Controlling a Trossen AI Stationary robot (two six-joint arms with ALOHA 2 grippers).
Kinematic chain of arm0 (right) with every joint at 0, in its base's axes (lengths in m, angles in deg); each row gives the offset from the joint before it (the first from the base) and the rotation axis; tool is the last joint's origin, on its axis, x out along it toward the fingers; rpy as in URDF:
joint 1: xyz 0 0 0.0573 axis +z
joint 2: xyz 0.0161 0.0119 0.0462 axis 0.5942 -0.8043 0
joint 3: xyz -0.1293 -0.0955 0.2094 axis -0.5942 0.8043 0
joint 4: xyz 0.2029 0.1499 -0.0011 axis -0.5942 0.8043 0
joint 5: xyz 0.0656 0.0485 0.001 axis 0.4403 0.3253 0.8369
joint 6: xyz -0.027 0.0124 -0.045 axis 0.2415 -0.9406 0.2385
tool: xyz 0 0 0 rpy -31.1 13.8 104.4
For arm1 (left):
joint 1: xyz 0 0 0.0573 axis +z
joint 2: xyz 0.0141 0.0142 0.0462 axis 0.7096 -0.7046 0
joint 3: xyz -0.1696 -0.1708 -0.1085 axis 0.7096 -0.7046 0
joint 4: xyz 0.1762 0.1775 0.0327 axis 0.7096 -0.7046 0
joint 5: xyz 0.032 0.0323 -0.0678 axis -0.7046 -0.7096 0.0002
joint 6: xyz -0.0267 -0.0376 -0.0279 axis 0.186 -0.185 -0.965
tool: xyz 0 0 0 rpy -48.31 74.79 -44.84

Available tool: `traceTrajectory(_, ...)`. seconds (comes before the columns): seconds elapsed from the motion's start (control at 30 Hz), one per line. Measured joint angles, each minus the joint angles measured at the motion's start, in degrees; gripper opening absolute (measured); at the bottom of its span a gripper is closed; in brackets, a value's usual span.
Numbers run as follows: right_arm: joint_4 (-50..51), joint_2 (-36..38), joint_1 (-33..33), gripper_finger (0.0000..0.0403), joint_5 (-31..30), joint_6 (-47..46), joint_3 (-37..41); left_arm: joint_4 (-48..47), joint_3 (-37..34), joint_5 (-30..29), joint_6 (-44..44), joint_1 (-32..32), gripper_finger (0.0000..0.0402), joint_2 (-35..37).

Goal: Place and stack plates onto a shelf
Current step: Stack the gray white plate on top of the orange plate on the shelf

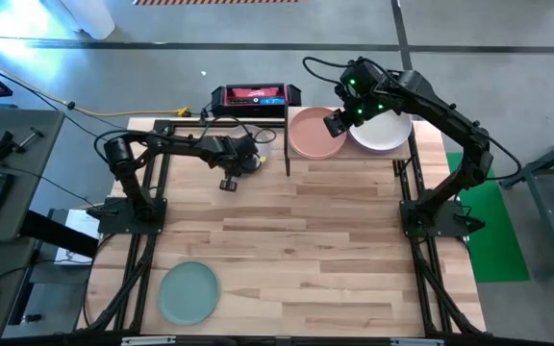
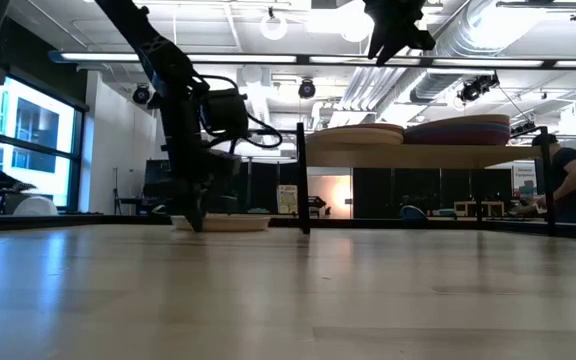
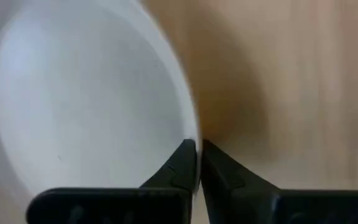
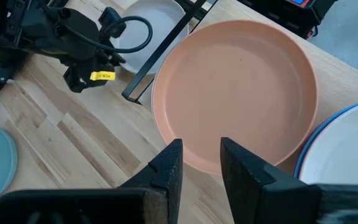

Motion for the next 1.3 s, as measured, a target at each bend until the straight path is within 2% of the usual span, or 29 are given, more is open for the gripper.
traceTrajectory(0.13,0.0,0.0,0.0,0.0087,0.0,-0.02,0.0,-1.34,0.13,-4.42,-1.42,-1.2,0.0005,0.33)
traceTrajectory(0.37,0.02,0.0,0.16,0.0088,-1.9,0.28,0.01,-5.26,1.93,-6.53,-5.7,-3.09,0.0002,5.13)
traceTrajectory(0.57,-0.37,0.0,0.66,0.0114,-3.23,1.92,0.02,-7.03,2.16,-9.85,-7.85,-3.64,0.0002,12.8)
traceTrajectory(0.73,-5.7,0.0,0.68,0.0137,-3.23,0.3,0.02,-9.56,2.16,-13.69,-6.35,-4.56,0.0001,20.53)
traceTrajectory(1.0,-16.23,0.0,0.63,0.0139,-4.97,-5.9,0.02,-8.1,2.23,-16.44,3.92,-8.19,0.0001,29.46)
traceTrajectory(1.17,-18.65,-0.43,0.64,0.0139,-5.7,-7.48,0.02,-5.12,2.25,-19.61,13.42,-11.15,0.0001,30.62)
traceTrajectory(1.3,-18.89,-2.03,1.12,0.0139,-5.7,-8.63,0.02,-1.89,2.27,-20.0,21.49,-13.22,0.0001,29.97)
